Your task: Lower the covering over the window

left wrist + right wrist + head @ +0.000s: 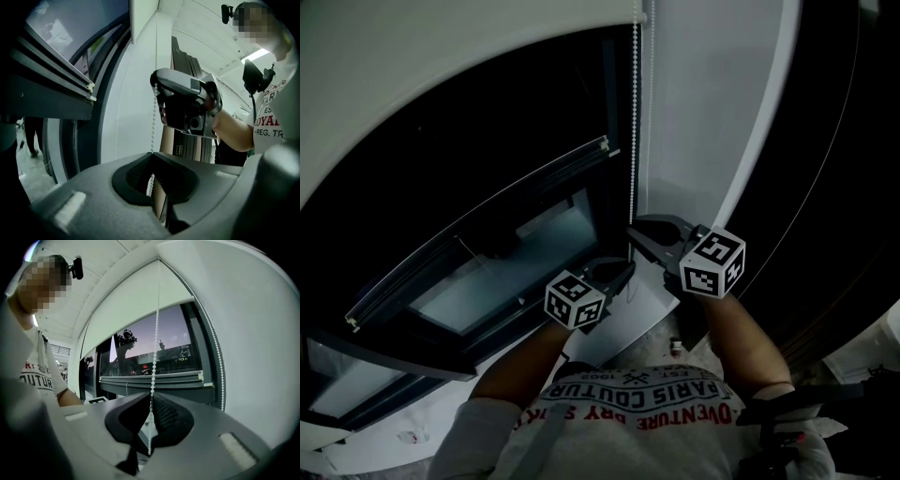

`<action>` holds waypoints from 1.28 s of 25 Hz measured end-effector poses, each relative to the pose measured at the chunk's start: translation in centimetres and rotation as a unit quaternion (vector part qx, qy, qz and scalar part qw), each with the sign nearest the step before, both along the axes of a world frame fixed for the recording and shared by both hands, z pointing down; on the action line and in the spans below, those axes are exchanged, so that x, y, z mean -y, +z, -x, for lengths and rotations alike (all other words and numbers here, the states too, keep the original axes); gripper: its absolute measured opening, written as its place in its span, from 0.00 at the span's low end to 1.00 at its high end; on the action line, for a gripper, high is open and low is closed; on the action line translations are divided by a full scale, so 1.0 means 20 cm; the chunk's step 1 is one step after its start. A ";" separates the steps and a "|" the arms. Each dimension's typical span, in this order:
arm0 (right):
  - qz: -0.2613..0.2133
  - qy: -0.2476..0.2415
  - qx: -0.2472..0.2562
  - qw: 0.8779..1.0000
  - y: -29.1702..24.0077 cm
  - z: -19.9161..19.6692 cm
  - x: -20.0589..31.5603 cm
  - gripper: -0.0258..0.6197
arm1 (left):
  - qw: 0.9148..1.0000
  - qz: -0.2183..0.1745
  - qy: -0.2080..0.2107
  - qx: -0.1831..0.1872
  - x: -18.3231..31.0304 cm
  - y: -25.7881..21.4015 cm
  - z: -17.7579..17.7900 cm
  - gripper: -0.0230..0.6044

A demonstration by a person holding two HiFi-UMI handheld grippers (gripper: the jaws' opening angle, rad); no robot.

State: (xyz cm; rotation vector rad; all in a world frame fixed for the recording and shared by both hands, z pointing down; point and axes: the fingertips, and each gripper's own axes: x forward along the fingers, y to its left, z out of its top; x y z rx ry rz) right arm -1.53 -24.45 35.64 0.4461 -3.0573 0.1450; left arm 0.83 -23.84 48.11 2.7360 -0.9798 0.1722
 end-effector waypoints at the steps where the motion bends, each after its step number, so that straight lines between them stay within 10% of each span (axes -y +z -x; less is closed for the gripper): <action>1: -0.001 0.005 -0.001 1.000 0.00 -0.01 0.01 0.05 | 1.000 -0.001 0.000 0.001 0.00 0.00 0.00 0.05; 18: 0.003 0.027 0.022 0.999 0.04 -0.04 0.02 0.05 | 1.000 -0.003 0.010 0.009 -0.01 0.04 -0.03 0.05; 32: 0.075 0.027 -0.044 0.996 0.54 -0.01 -0.04 0.05 | 0.995 0.081 -0.001 0.064 -0.10 0.52 0.01 0.05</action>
